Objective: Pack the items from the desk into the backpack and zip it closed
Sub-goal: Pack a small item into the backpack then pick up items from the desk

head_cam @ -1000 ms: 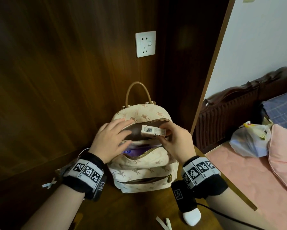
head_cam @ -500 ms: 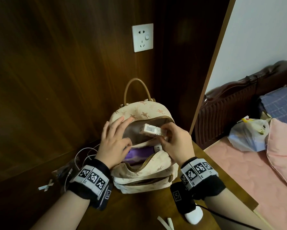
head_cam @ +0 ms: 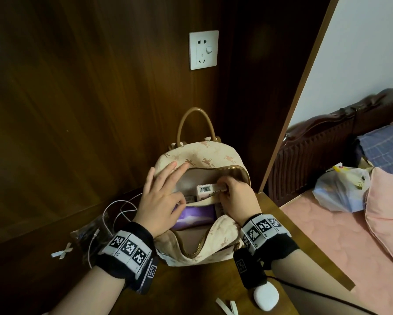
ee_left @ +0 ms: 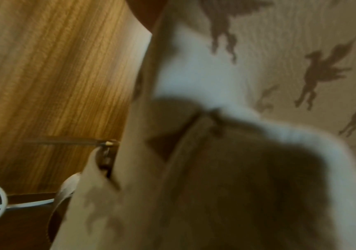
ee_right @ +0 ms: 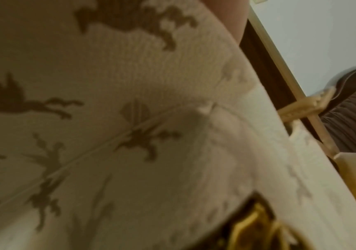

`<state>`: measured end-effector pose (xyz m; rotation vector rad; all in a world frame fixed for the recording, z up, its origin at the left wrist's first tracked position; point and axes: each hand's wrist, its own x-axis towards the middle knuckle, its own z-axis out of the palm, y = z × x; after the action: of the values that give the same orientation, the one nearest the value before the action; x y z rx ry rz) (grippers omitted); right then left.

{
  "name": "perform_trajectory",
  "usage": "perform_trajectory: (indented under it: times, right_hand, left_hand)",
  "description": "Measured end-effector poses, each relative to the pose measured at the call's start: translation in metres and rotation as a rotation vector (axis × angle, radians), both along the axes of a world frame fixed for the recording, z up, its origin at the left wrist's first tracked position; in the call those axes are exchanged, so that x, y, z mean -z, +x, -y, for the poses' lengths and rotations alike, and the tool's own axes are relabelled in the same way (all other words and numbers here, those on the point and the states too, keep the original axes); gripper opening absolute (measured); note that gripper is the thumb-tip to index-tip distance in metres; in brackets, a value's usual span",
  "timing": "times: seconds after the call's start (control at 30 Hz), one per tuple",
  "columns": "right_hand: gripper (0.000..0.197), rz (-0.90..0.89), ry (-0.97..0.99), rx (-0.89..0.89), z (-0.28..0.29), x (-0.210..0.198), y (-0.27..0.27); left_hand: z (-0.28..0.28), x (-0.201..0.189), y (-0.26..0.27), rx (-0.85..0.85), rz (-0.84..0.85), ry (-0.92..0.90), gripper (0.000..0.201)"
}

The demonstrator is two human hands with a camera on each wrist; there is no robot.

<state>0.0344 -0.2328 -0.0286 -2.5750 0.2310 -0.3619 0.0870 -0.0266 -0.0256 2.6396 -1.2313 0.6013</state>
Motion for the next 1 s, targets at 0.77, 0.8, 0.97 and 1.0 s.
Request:
perform_trajectory:
  times: [0.77, 0.8, 0.97, 1.0]
  right_hand:
    - [0.051, -0.129, -0.349, -0.037, -0.017, 0.007, -0.008]
    - [0.052, -0.148, -0.338, -0.011, -0.018, 0.006, -0.008]
    - [0.062, -0.183, -0.305, 0.043, -0.02, 0.006, -0.009]
    - [0.068, -0.184, -0.312, 0.035, -0.02, 0.005, -0.008]
  left_hand:
    - [0.001, 0.005, -0.003, -0.024, 0.049, 0.046, 0.018]
    - [0.001, 0.005, -0.002, -0.033, 0.053, 0.043, 0.021]
    - [0.0, 0.007, -0.001, -0.038, 0.056, 0.055, 0.026]
    - [0.0, 0.007, -0.001, -0.037, 0.055, 0.061, 0.026]
